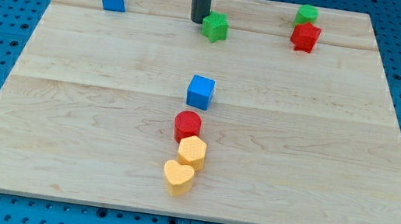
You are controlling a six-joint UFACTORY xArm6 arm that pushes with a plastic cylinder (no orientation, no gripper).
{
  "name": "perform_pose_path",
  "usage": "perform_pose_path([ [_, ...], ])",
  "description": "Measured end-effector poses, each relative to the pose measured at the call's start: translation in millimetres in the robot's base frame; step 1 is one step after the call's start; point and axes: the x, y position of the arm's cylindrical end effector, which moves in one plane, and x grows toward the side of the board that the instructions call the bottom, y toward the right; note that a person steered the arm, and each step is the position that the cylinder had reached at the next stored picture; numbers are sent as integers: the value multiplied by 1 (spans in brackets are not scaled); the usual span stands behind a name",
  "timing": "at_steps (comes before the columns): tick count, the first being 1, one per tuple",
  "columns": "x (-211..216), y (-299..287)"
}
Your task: Move the green star below the red star
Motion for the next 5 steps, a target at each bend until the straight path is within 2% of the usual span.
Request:
perform_pose_path([
  [1,0,3],
  [3,3,46],
  [5,27,58],
])
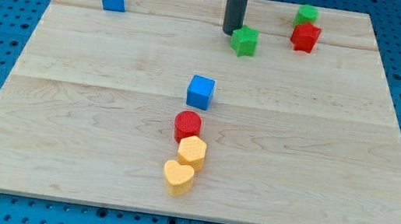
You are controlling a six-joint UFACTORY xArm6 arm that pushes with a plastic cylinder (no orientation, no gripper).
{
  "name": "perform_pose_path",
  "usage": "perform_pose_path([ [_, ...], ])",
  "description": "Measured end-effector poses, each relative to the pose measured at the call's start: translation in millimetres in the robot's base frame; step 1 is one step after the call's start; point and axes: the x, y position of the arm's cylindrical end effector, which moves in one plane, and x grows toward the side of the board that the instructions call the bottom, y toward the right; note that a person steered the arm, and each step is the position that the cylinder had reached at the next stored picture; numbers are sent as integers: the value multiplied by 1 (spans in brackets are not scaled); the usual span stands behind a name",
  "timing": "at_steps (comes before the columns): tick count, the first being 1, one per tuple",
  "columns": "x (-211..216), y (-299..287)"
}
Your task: Move the green star below the red star
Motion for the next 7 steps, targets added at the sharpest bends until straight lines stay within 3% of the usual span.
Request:
perform_pose_path([
  [2,14,34],
  [4,47,14],
  [6,47,79],
  [7,50,54],
])
